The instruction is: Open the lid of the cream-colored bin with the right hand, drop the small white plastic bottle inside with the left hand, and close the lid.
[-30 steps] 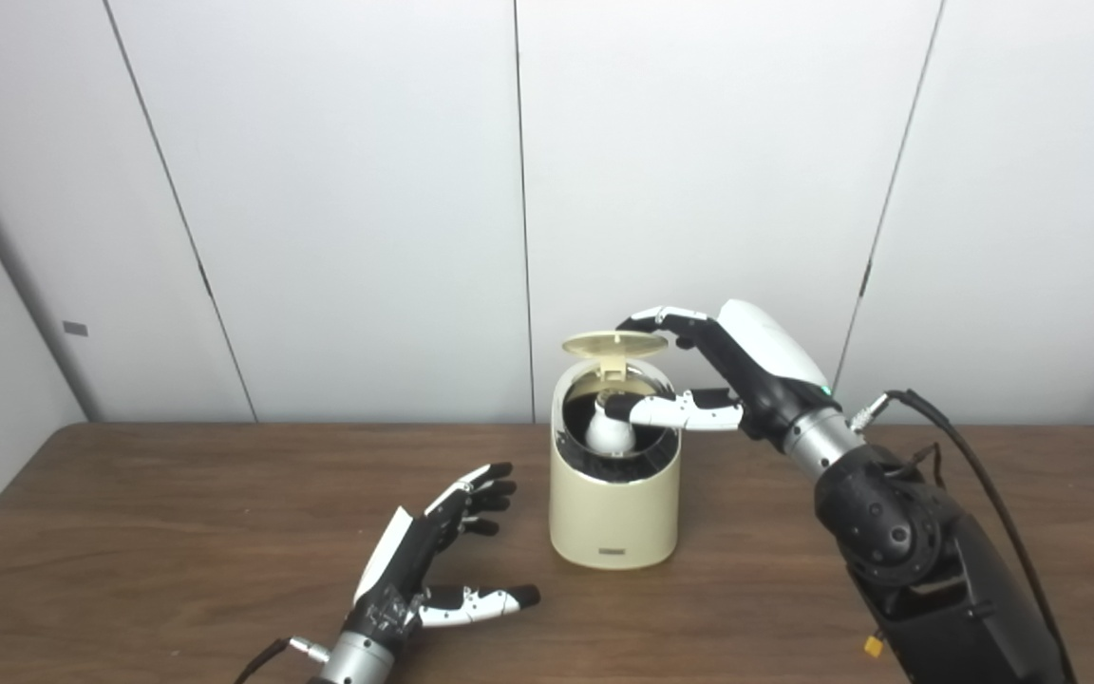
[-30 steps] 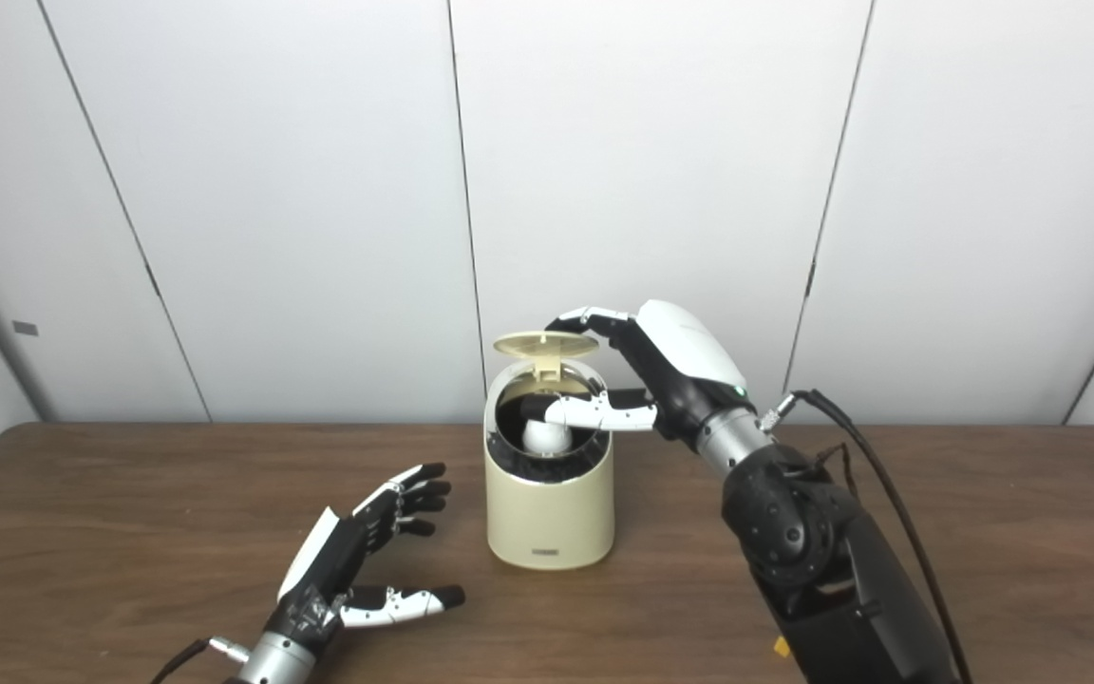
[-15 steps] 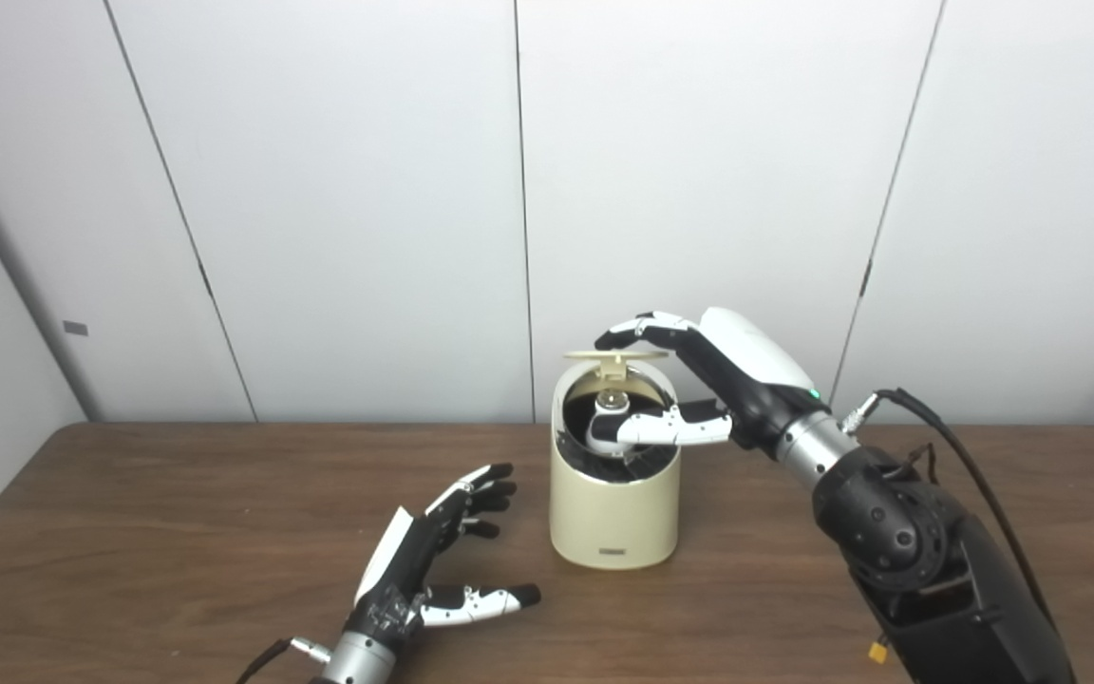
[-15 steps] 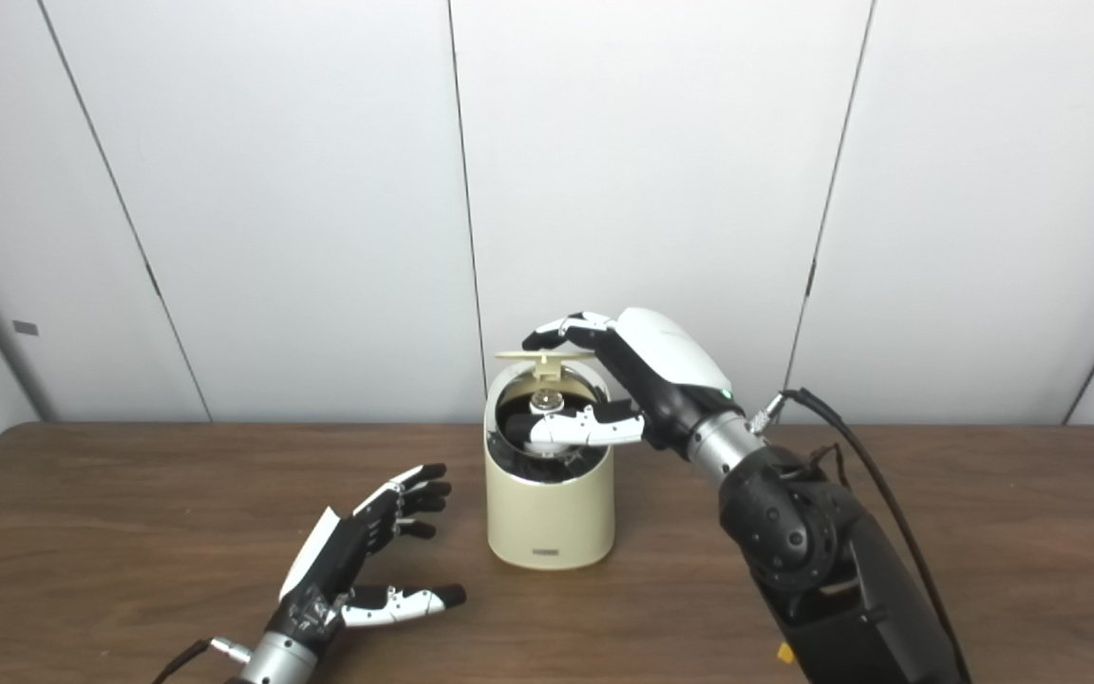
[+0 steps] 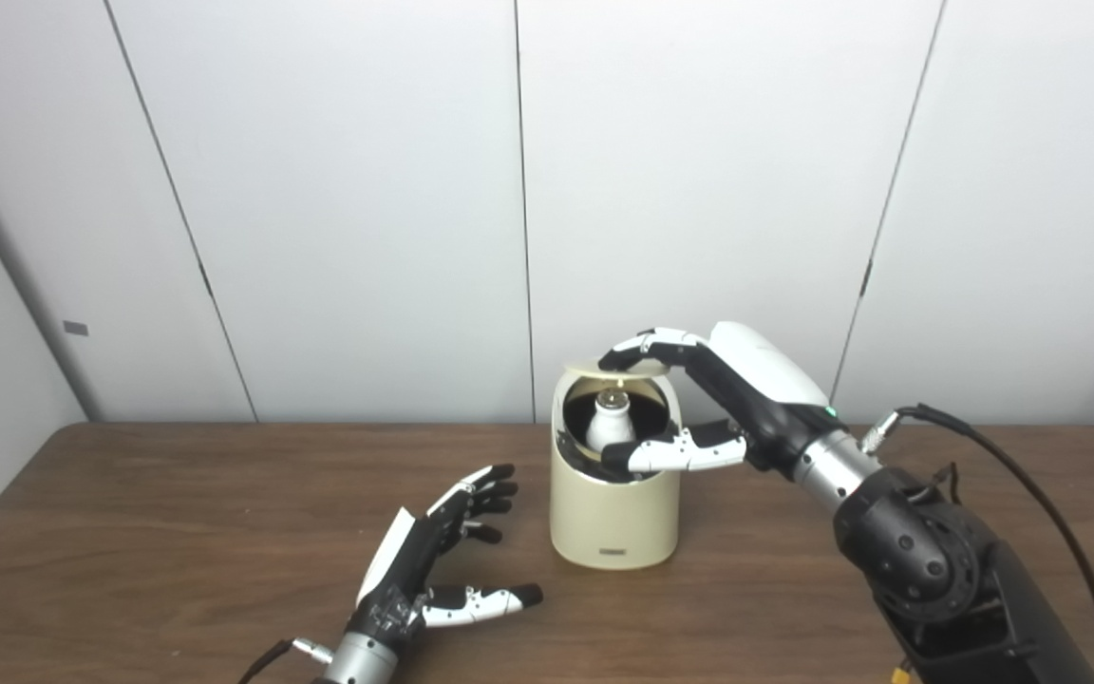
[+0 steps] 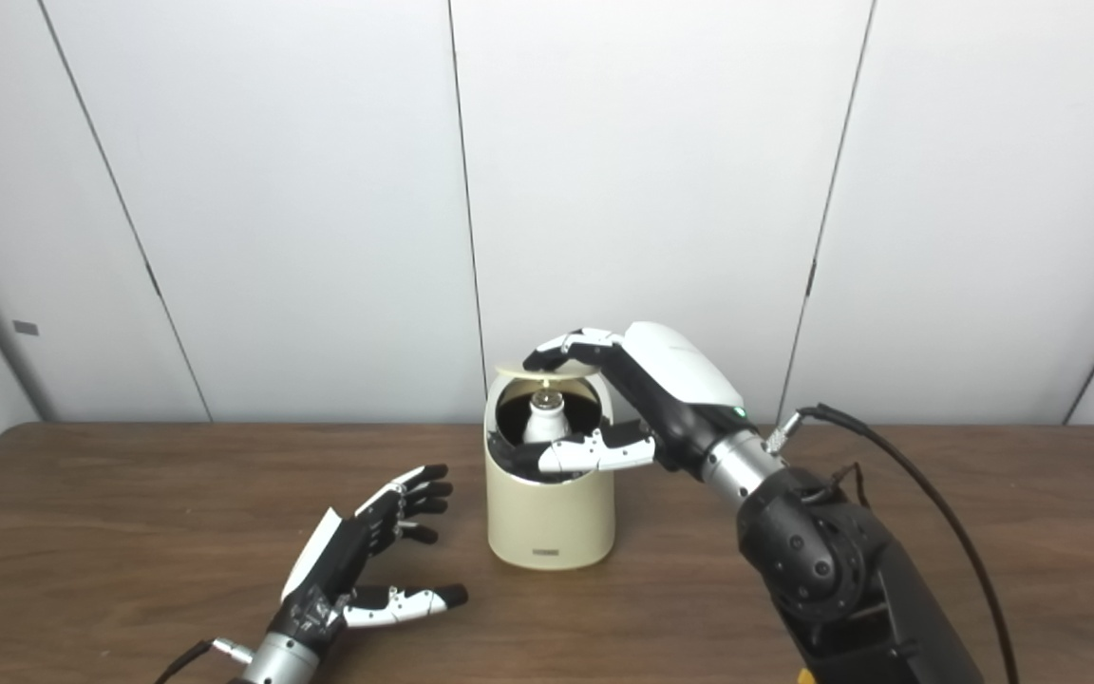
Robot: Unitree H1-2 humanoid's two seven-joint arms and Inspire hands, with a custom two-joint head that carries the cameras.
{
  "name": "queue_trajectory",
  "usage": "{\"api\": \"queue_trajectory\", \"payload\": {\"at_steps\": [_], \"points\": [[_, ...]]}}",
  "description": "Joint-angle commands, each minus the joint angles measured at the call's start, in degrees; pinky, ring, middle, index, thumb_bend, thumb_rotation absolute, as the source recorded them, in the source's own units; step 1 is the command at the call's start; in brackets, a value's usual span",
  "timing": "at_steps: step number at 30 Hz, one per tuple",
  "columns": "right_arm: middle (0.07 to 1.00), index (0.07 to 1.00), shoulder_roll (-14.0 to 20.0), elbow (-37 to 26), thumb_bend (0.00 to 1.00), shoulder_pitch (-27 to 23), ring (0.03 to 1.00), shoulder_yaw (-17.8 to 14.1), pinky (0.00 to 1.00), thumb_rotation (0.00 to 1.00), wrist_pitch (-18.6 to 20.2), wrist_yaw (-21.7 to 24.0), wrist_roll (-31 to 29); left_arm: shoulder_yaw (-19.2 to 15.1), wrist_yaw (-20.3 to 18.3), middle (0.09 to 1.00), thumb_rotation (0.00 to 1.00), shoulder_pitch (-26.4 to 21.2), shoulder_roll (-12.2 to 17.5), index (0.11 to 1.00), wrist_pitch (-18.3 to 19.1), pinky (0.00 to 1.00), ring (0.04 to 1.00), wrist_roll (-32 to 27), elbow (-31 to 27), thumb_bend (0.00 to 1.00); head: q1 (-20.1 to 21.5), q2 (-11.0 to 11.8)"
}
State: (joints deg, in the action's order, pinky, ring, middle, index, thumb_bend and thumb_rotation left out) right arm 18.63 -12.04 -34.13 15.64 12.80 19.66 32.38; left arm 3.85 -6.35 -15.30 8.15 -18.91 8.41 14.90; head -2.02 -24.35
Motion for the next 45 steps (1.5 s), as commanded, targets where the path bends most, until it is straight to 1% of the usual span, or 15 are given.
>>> {"api": "queue_trajectory", "payload": {"at_steps": [1,3,6,8,9,13,14,18,22,24,28,30,36,39,45], "points": [[0.76,0.736,0.6,-1.7,0.66,-1.1,0.882,-0.9,0.78,0.65,-2.3,-0.8,-0.3,-0.3,0.9,0.84,0.1,-1.0,-0.3,0.894,-0.3,0.68,0.806,-0.3,-2.1,0.78,0.0,0.0],[0.762,0.734,0.7,-1.6,0.65,-0.4,0.883,-1.0,0.77,0.64,-2.4,-0.9,-0.4,-0.3,0.8,0.84,0.1,-0.9,-0.3,0.894,-0.1,0.68,0.806,-0.5,-2.2,0.78,0.0,-0.3],[0.762,0.734,0.8,-1.5,0.64,0.3,0.891,-0.8,0.78,0.63,-2.3,-0.5,-0.2,-0.3,0.9,0.84,0.09,-0.9,-0.3,0.894,-0.2,0.68,0.806,-0.3,-2.3,0.77,0.0,-0.3],[0.774,0.742,1.0,-1.4,0.64,0.6,0.899,-0.7,0.81,0.64,-1.9,0.0,0.1,-0.4,1.0,0.837,0.09,-0.9,-0.3,0.891,-0.1,0.67,0.801,-0.1,-2.2,0.77,0.0,-0.3],[0.776,0.743,1.0,-1.5,0.64,0.6,0.9,-0.6,0.81,0.64,-1.7,0.1,0.2,-0.4,1.0,0.837,0.09,-0.9,-0.3,0.89,-0.2,0.67,0.8,-0.2,-2.3,0.77,0.0,-0.7],[0.773,0.735,1.0,-0.9,0.64,1.0,0.897,-0.6,0.8,0.62,-2.8,0.0,-0.1,-0.4,0.8,0.839,0.09,-0.9,-0.3,0.892,-0.3,0.67,0.804,-0.6,-2.1,0.76,0.0,-0.7],[0.774,0.735,1.0,-1.0,0.64,1.1,0.898,-0.5,0.81,0.62,-2.7,0.2,-0.1,-0.4,0.8,0.84,0.08,-0.8,-0.3,0.892,-0.1,0.67,0.805,-0.4,-2.3,0.76,-0.1,-1.0],[0.778,0.74,1.0,-0.9,0.63,1.2,0.9,-0.2,0.84,0.61,-3.0,0.5,-0.2,-0.3,0.9,0.839,0.08,-0.7,-0.3,0.892,0.3,0.67,0.805,-0.2,-2.6,0.76,-0.5,-1.2],[0.785,0.748,0.6,-1.2,0.64,1.3,0.911,0.2,0.86,0.61,-2.0,1.4,-0.1,-0.3,0.8,0.836,0.09,-0.8,-0.5,0.889,0.5,0.66,0.799,-0.5,-2.7,0.77,-0.5,-1.3],[0.783,0.749,0.6,-1.3,0.64,1.3,0.911,0.4,0.86,0.61,-2.2,1.6,0.0,-0.2,0.9,0.838,0.1,-0.7,-0.5,0.89,0.7,0.66,0.802,-0.3,-2.8,0.77,-0.7,-1.5],[0.776,0.748,0.8,-1.3,0.64,1.0,0.904,1.1,0.85,0.62,-3.0,1.7,0.6,-0.3,0.8,0.842,0.08,-0.7,-0.6,0.888,1.0,0.65,0.808,-0.5,-2.9,0.77,-0.8,-1.7],[0.775,0.75,1.3,-1.4,0.64,0.8,0.902,2.0,0.85,0.64,-3.8,1.8,2.2,-0.2,0.8,0.841,0.08,-0.7,-0.6,0.888,0.9,0.65,0.806,-0.5,-2.9,0.76,-0.9,-1.8],[0.764,0.752,2.9,-0.8,0.67,0.2,0.906,4.6,0.94,0.69,-8.0,1.0,7.2,-0.3,0.5,0.842,0.05,-0.6,-0.8,0.884,1.1,0.65,0.801,-1.1,-3.2,0.76,-1.1,-2.1],[0.758,0.75,2.9,-0.7,0.7,0.3,0.915,5.1,0.96,0.68,-9.4,0.8,8.8,-0.3,0.5,0.842,0.07,-0.5,-0.8,0.888,1.3,0.65,0.808,-1.0,-3.5,0.76,-1.1,-2.1],[0.763,0.761,2.9,-1.4,0.72,0.5,0.936,5.3,0.98,0.71,-9.8,2.5,10.9,-0.3,0.2,0.842,0.07,-0.4,-0.8,0.89,1.7,0.65,0.81,-1.3,-4.0,0.76,-1.2,-2.7]]}}
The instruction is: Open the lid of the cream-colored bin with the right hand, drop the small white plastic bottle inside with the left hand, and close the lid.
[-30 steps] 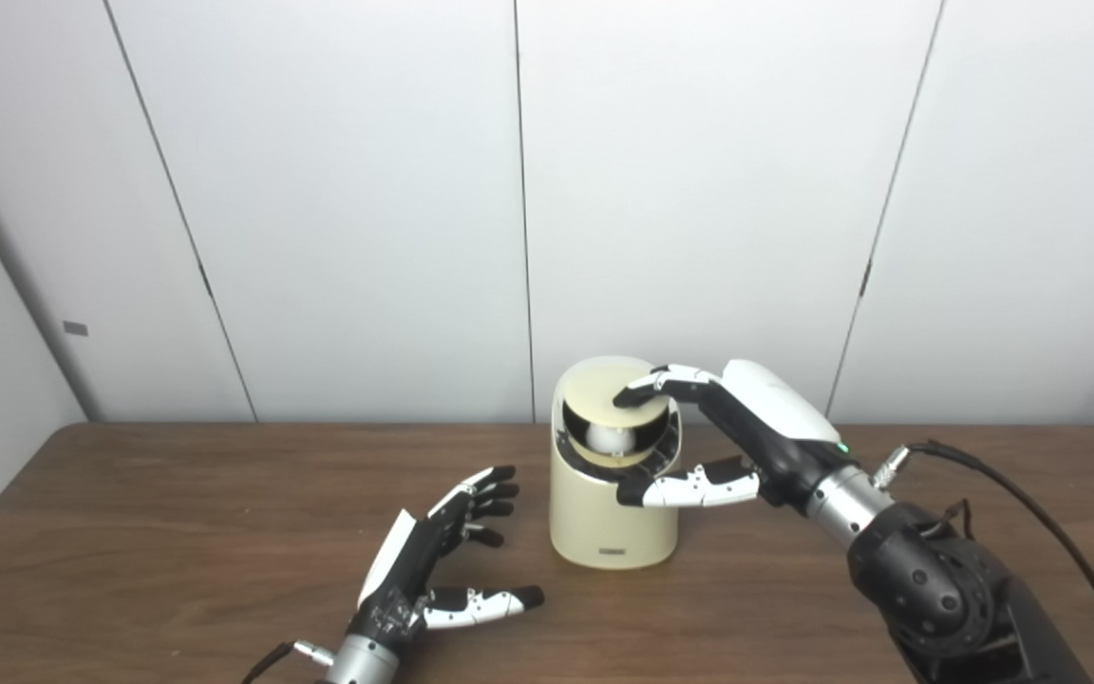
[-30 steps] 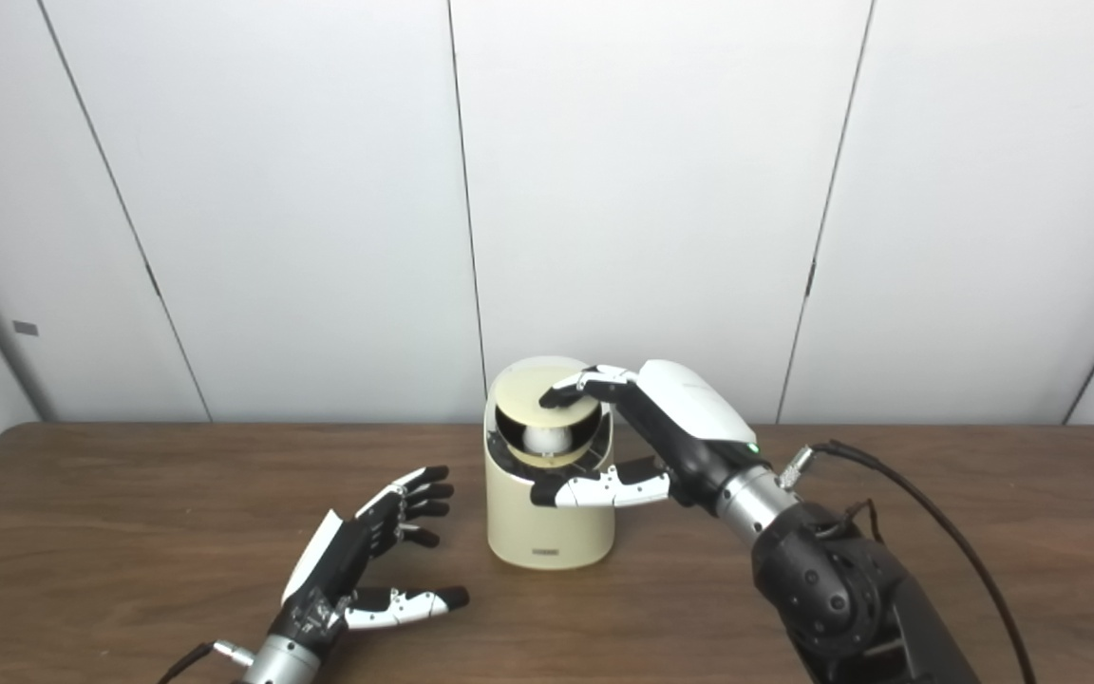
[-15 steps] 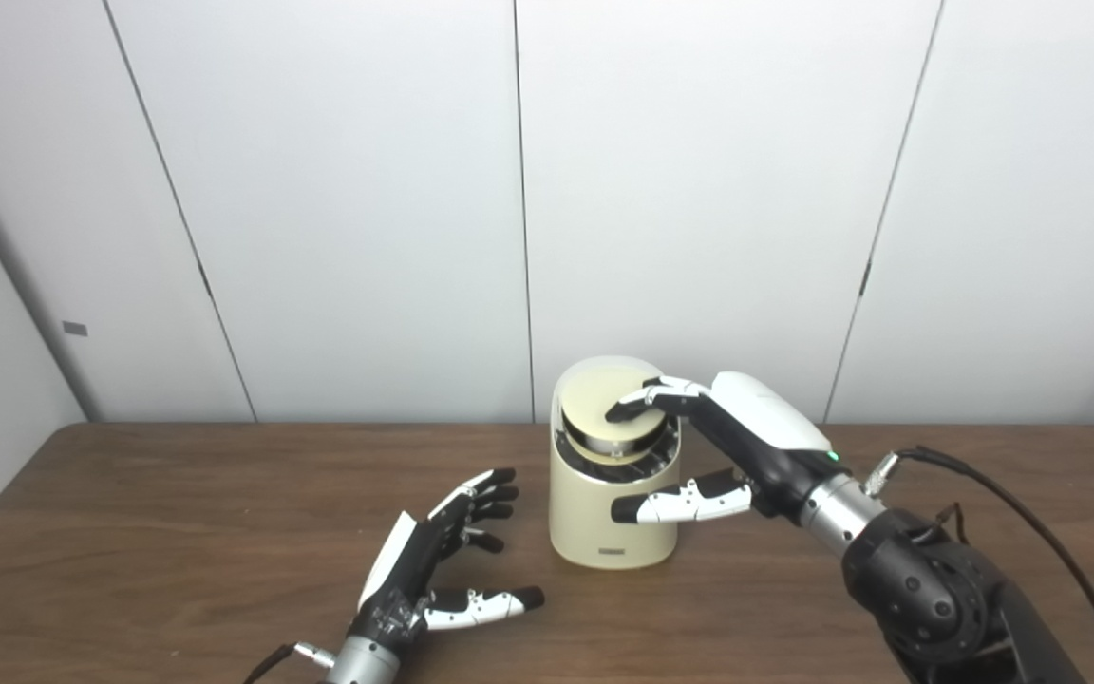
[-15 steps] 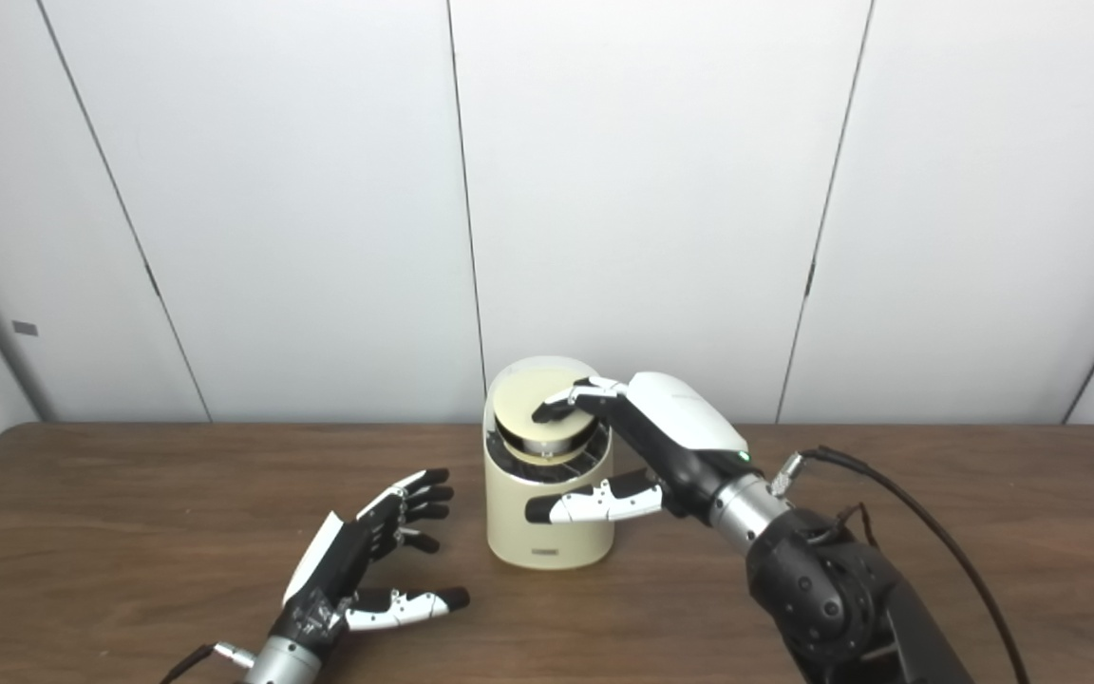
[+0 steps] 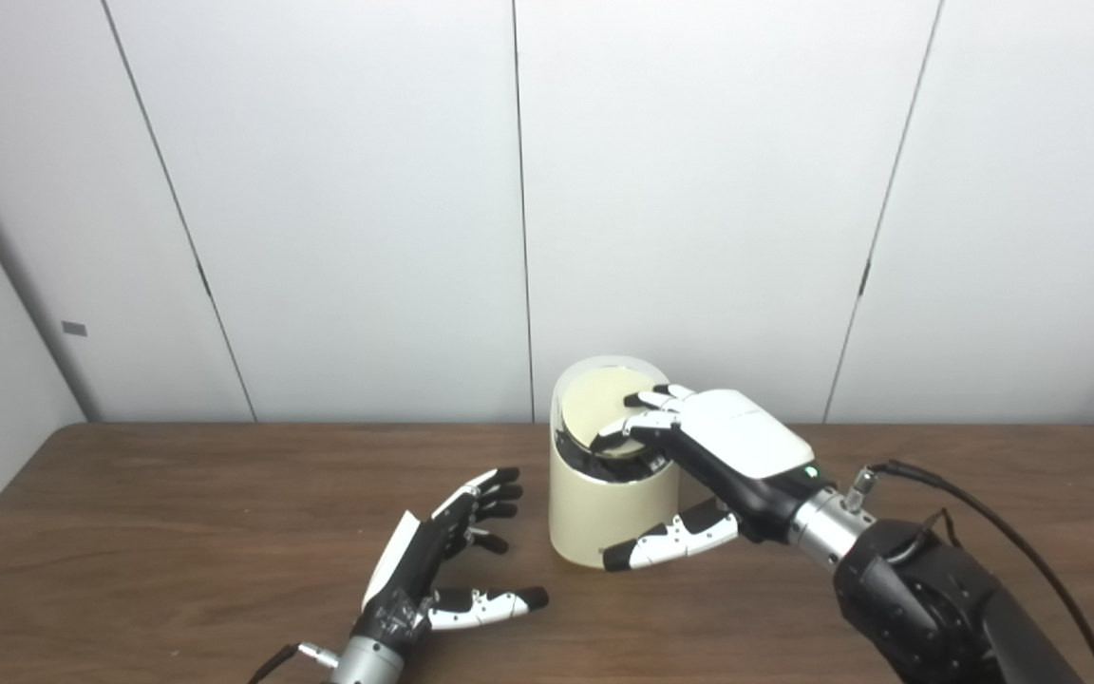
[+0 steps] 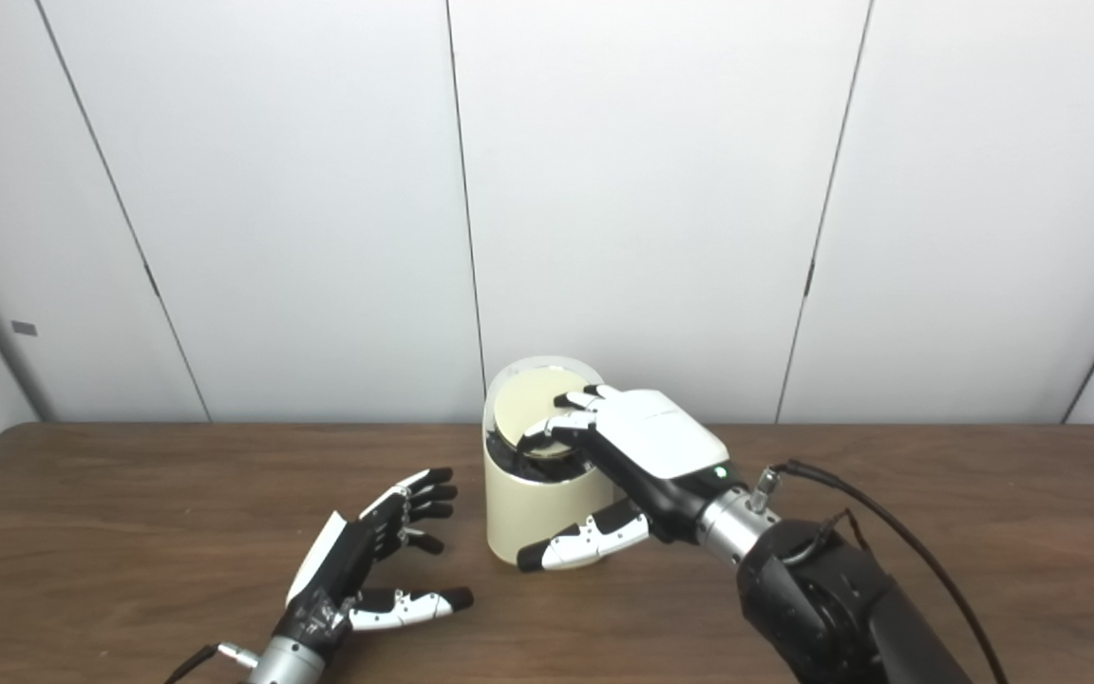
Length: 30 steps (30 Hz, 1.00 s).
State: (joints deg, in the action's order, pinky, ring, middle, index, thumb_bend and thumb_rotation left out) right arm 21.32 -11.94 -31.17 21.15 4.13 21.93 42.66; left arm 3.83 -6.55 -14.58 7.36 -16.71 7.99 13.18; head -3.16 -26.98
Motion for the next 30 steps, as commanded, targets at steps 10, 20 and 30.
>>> {"api": "queue_trajectory", "payload": {"at_steps": [10,20,30], "points": [[0.775,0.779,0.5,-2.4,0.72,-2.7,0.951,0.1,0.99,0.74,-1.1,3.5,3.3,-0.2,0.6,0.835,0.08,-1.0,0.0,0.885,-0.2,0.65,0.804,-0.4,-2.9,0.76,-0.3,-0.7],[0.777,0.78,-0.7,-2.7,0.73,-2.0,0.95,-0.9,0.98,0.76,0.8,5.2,2.6,-0.2,0.4,0.835,0.08,-0.4,0.1,0.886,1.6,0.66,0.797,-0.5,-4.7,0.76,-0.4,-1.6],[0.786,0.781,-2.6,-2.1,0.7,-1.5,0.947,-2.1,0.97,0.7,5.7,7.2,0.4,-0.3,0.3,0.838,0.08,-0.1,0.2,0.888,2.0,0.67,0.803,-0.6,-5.4,0.75,-0.6,-2.2]]}}
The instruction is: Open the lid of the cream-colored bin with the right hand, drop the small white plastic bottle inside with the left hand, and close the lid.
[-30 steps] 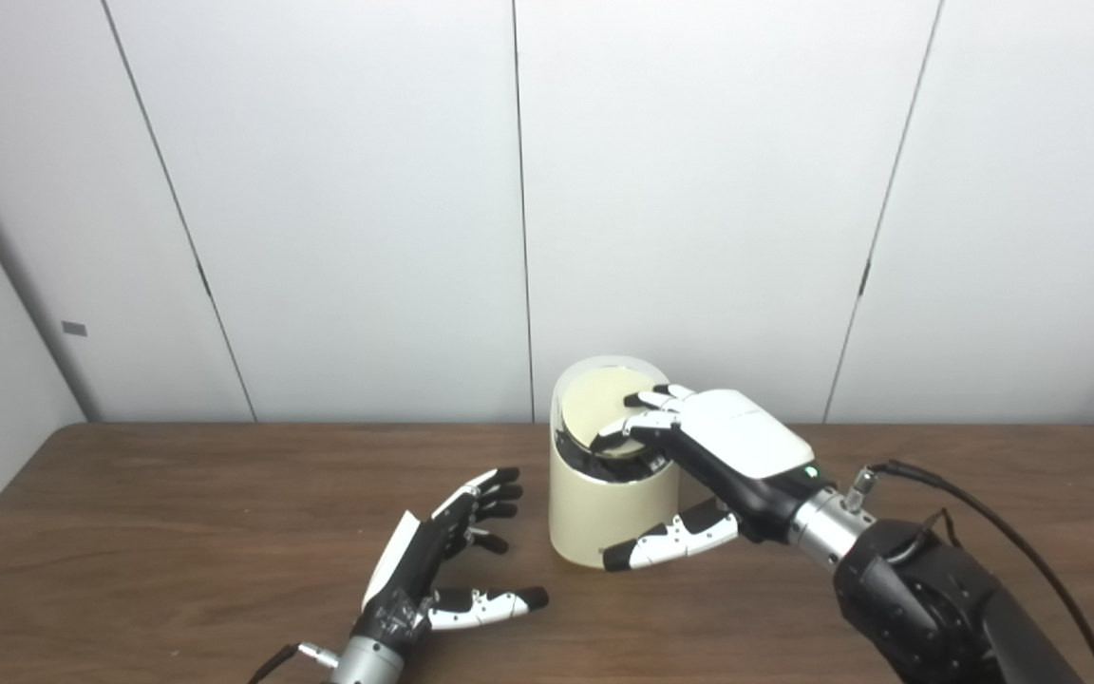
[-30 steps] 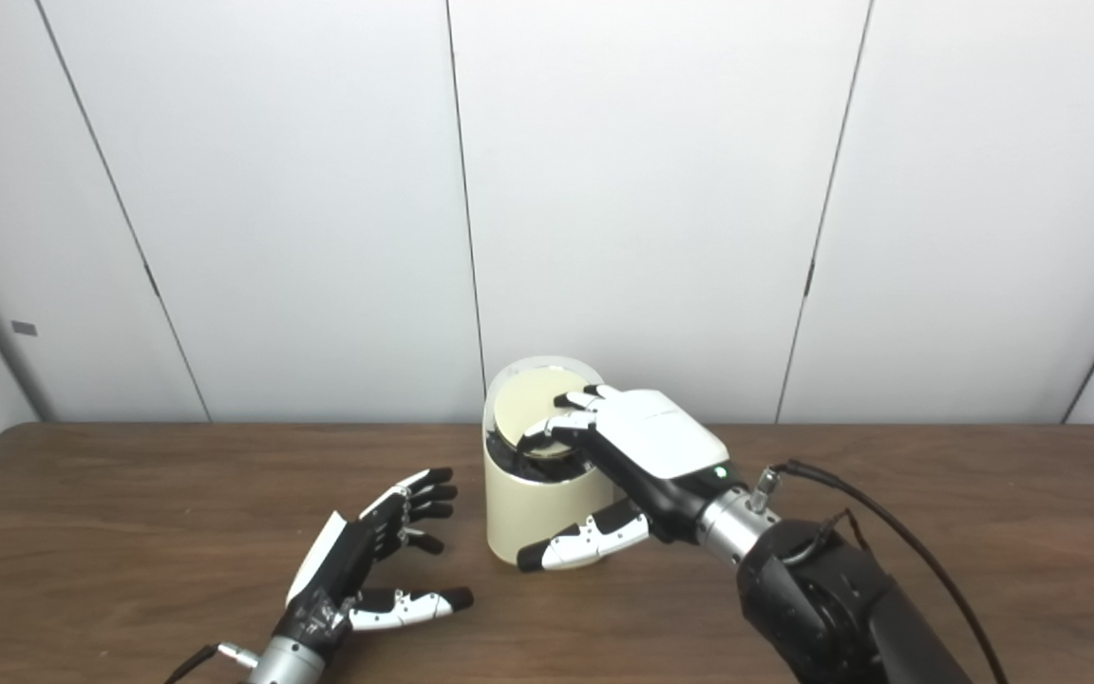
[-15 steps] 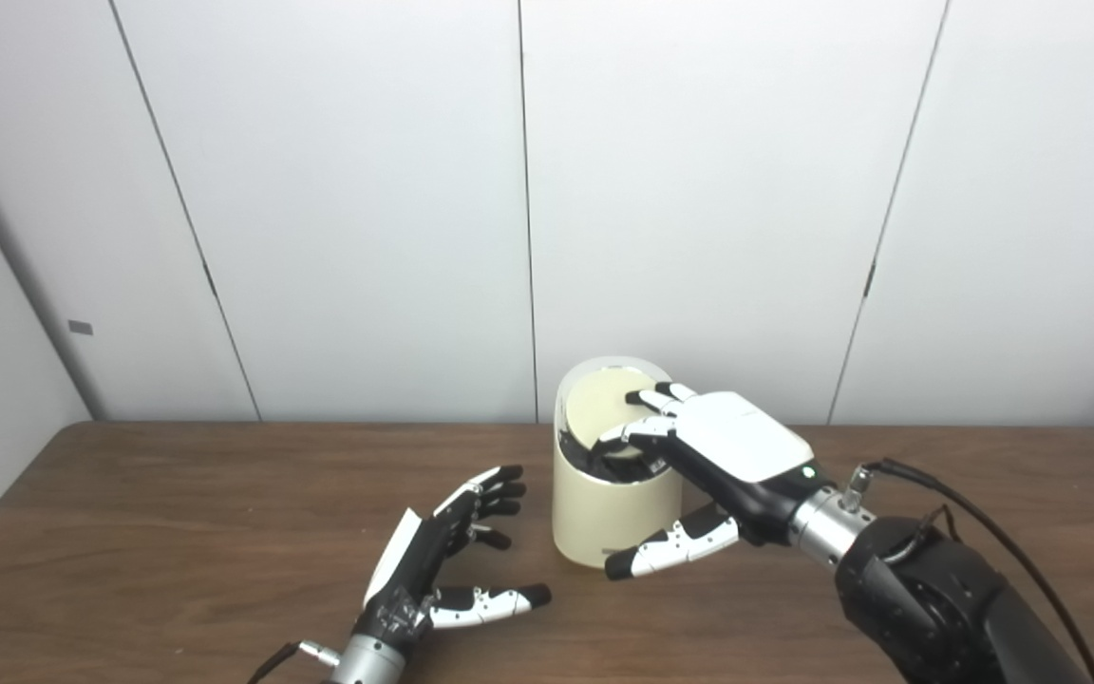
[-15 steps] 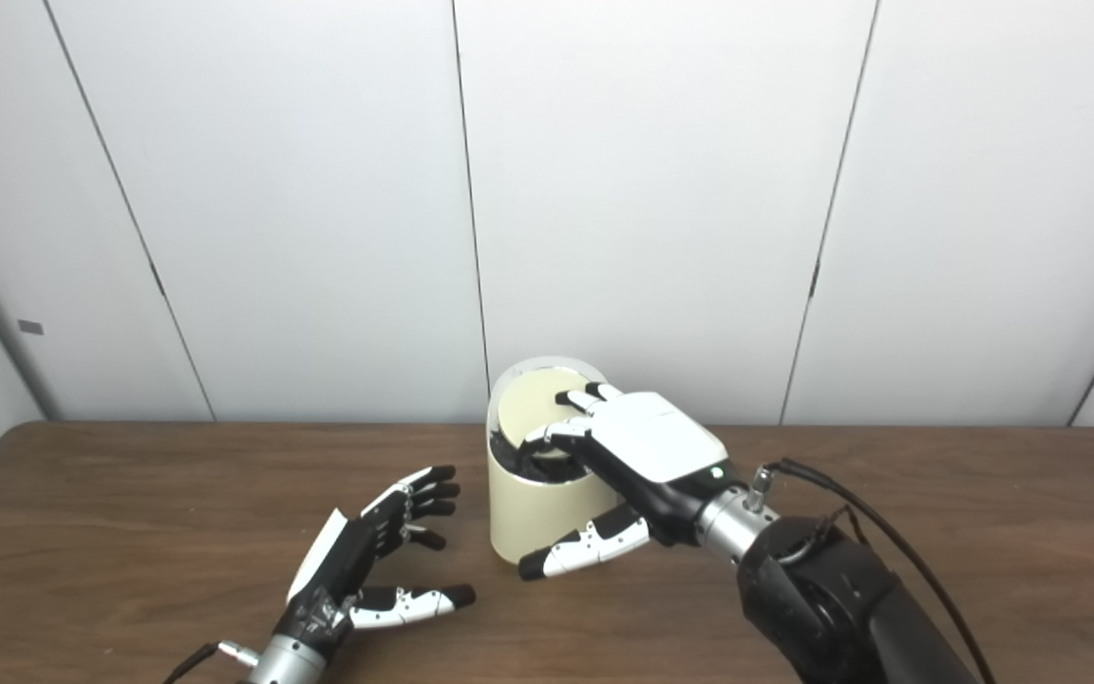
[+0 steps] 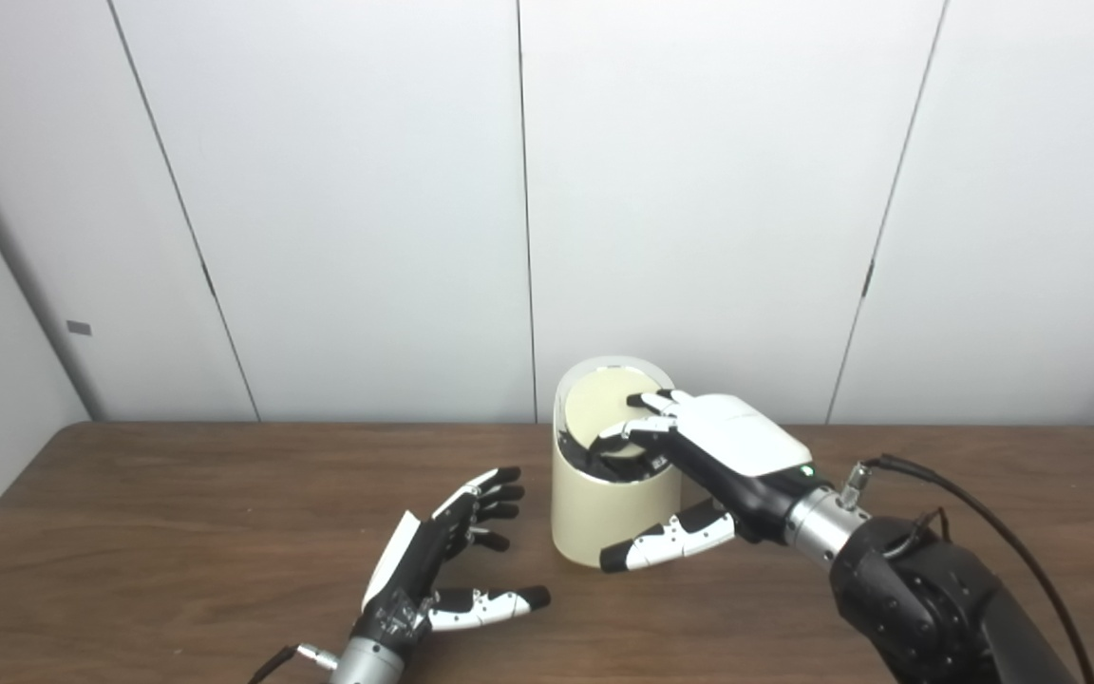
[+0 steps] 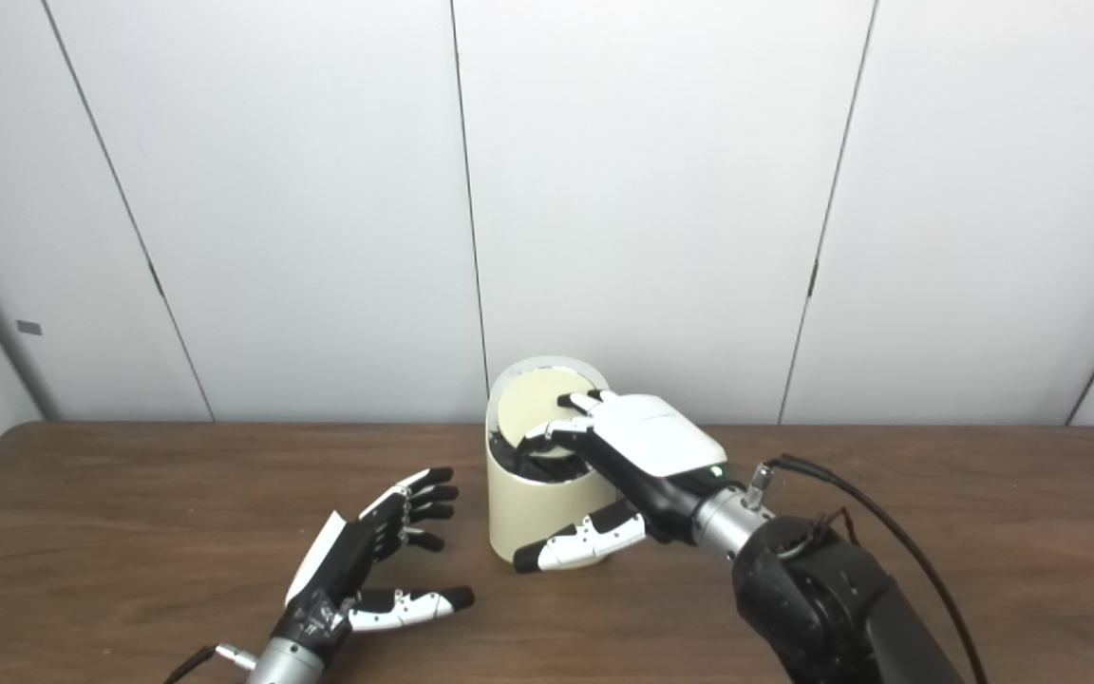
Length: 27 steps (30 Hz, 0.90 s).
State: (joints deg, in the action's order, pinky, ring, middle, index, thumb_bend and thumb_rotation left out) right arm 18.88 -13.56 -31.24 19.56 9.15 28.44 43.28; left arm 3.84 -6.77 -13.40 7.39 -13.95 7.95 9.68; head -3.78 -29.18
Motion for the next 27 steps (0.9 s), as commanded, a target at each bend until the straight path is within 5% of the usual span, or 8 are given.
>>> {"api": "queue_trajectory", "payload": {"at_steps": [1,16,27], "points": [[0.79,0.783,-0.2,-0.5,0.7,-1.4,0.949,-0.4,0.98,0.71,1.0,0.9,-0.3,-0.3,0.6,0.837,0.08,-1.3,0.2,0.887,-0.8,0.66,0.801,-0.4,-1.8,0.75,0.0,0.0],[0.795,0.785,0.3,-1.3,0.69,-2.1,0.937,-0.8,0.97,0.72,1.3,0.6,-0.9,-0.3,0.0,0.84,0.07,-1.5,0.3,0.888,-1.4,0.67,0.806,-1.3,-1.1,0.75,0.1,0.2],[0.802,0.774,-1.1,-3.3,0.66,-2.1,0.936,-4.9,0.96,0.65,1.8,-2.2,-5.2,-0.2,-0.2,0.845,0.05,-1.8,0.3,0.887,-1.8,0.68,0.806,-1.6,-0.4,0.74,0.2,0.5]]}}
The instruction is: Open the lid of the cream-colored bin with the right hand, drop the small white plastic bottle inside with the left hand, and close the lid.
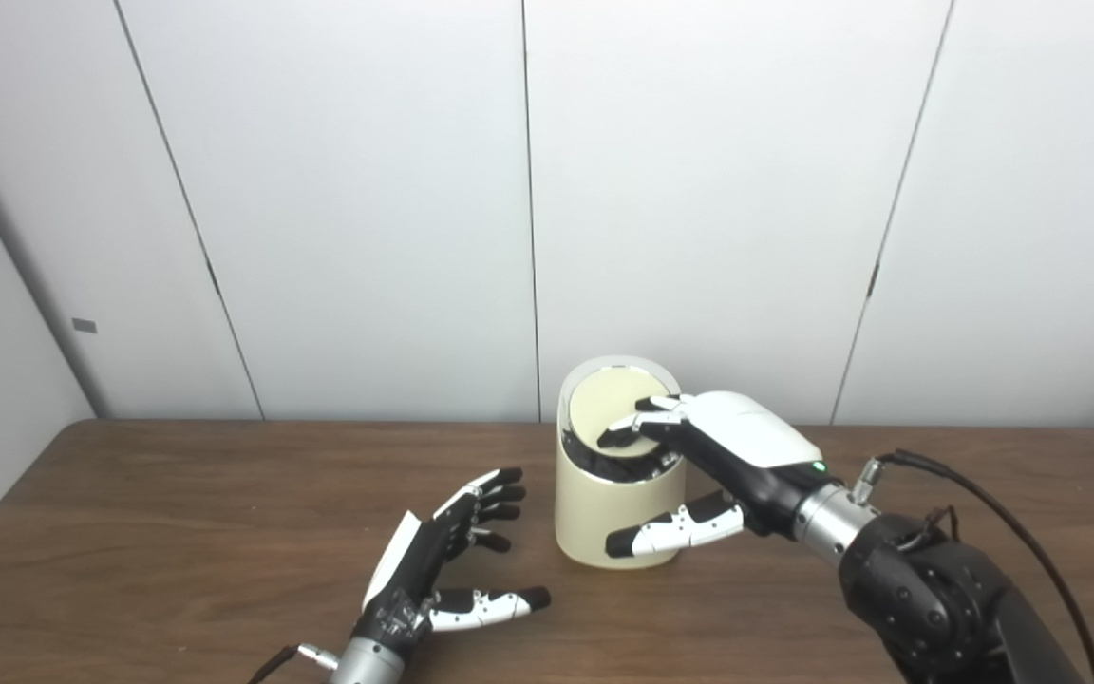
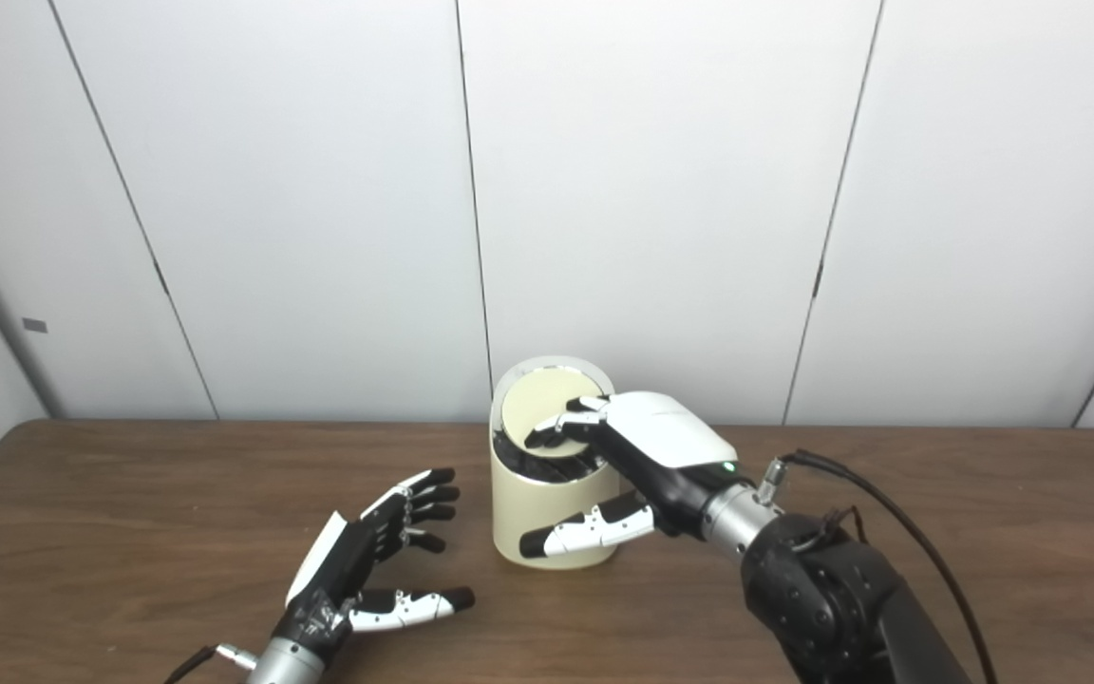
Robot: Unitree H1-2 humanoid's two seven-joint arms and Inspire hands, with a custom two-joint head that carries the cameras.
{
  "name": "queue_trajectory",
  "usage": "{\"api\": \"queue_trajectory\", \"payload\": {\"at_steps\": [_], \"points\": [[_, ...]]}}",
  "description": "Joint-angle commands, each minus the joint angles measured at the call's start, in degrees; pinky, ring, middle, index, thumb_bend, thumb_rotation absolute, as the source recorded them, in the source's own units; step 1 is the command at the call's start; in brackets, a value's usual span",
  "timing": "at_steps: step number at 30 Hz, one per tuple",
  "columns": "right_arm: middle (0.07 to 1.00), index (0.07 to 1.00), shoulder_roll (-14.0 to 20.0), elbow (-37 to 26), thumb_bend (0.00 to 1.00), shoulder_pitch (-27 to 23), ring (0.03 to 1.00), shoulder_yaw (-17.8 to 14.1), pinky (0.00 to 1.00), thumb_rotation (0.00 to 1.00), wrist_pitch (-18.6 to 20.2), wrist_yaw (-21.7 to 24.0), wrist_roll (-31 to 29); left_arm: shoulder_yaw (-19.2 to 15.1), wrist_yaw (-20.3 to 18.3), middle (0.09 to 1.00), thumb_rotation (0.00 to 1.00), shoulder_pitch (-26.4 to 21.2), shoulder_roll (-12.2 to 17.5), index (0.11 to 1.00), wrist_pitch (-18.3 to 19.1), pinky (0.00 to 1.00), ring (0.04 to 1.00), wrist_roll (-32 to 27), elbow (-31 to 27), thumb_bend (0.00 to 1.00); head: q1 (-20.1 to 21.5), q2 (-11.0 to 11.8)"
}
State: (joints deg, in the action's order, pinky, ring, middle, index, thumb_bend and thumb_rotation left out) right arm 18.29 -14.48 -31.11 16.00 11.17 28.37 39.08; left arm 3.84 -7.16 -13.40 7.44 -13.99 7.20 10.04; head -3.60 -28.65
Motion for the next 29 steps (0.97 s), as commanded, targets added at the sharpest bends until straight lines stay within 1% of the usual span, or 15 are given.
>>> {"api": "queue_trajectory", "payload": {"at_steps": [1,4,5,8,9,12,14,16,18,20,22,25,27,29], "points": [[0.802,0.774,-0.6,-2.4,0.66,-2.2,0.935,-1.8,0.96,0.64,-0.5,-2.6,-1.3,-0.2,0.1,0.846,0.05,-1.8,0.2,0.887,-1.7,0.68,0.806,-1.0,-0.7,0.74,0.0,0.0],[0.825,0.819,-0.9,-1.3,0.64,-2.1,0.922,-2.9,0.87,0.59,-3.2,-5.1,-3.0,-0.1,0.1,0.847,0.05,-1.8,0.2,0.885,-1.8,0.67,0.804,-1.3,-0.7,0.75,0.1,0.0],[0.852,0.848,-1.0,-0.9,0.62,-2.2,0.915,-3.3,0.82,0.56,-4.0,-6.1,-3.3,-0.1,0.1,0.848,0.06,-1.8,0.2,0.885,-1.9,0.67,0.804,-1.3,-0.6,0.75,0.1,0.0],[0.911,0.884,-1.9,-0.1,0.64,-1.8,0.897,-4.1,0.73,0.5,-5.4,-9.6,-3.4,-0.1,0.2,0.847,0.06,-1.8,0.3,0.884,-2.0,0.67,0.8,-1.3,-0.7,0.75,0.1,0.0],[0.915,0.892,-2.1,0.3,0.64,-1.6,0.895,-4.4,0.72,0.49,-6.2,-11.0,-3.2,-0.1,0.1,0.846,0.05,-1.7,0.3,0.884,-1.9,0.67,0.8,-1.4,-0.8,0.75,0.1,0.0],[0.926,0.92,-2.7,1.3,0.66,-0.7,0.907,-5.4,0.76,0.46,-7.3,-14.3,-3.1,-0.1,0.0,0.844,0.05,-1.7,0.3,0.884,-2.0,0.67,0.802,-1.5,-0.9,0.75,0.2,-0.1],[0.929,0.921,-3.2,1.9,0.69,-0.1,0.907,-6.3,0.77,0.4,-7.8,-16.3,-3.6,-0.1,0.0,0.84,0.04,-1.6,0.4,0.882,-1.9,0.67,0.801,-1.5,-0.9,0.75,0.2,0.0],[0.934,0.923,-3.4,1.9,0.71,1.1,0.916,-7.5,0.8,0.37,-7.2,-17.4,-4.2,-0.1,0.0,0.837,0.05,-1.5,0.4,0.882,-1.8,0.67,0.799,-1.5,-1.1,0.75,0.4,-0.1],[0.939,0.925,-4.0,1.8,0.73,2.6,0.919,-9.2,0.79,0.34,-6.7,-18.2,-6.4,-0.1,0.0,0.836,0.06,-1.4,0.5,0.882,-1.6,0.67,0.797,-1.4,-1.4,0.75,0.5,-0.1],[0.942,0.927,-5.2,2.2,0.74,3.9,0.914,-11.0,0.77,0.28,-6.1,-19.2,-8.9,-0.1,0.0,0.837,0.06,-1.3,0.5,0.885,-1.5,0.67,0.8,-1.4,-1.6,0.75,0.6,-0.1],[0.929,0.919,-6.2,2.5,0.76,5.3,0.891,-12.6,0.75,0.28,-5.5,-20.3,-10.5,-0.2,-0.1,0.839,0.05,-1.3,0.6,0.887,-1.7,0.67,0.803,-1.7,-1.8,0.75,1.0,-0.1],[0.905,0.902,-7.0,3.1,0.77,7.0,0.865,-14.0,0.74,0.28,-5.4,-21.7,-12.7,-0.2,-0.1,0.84,0.05,-1.2,0.9,0.889,-2.2,0.66,0.804,-1.6,-1.7,0.74,1.5,0.0],[0.895,0.897,-7.6,3.7,0.76,8.1,0.861,-15.1,0.74,0.26,-5.5,-21.8,-15.8,-0.3,0.1,0.838,0.06,-1.2,1.0,0.89,-2.3,0.65,0.8,-1.4,-1.7,0.75,1.7,0.0],[0.892,0.903,-8.5,4.0,0.75,9.4,0.869,-16.5,0.75,0.27,-5.2,-21.6,-19.7,-0.4,0.2,0.838,0.06,-1.2,1.1,0.892,-2.4,0.65,0.799,-1.4,-1.8,0.74,1.7,0.1]]}}
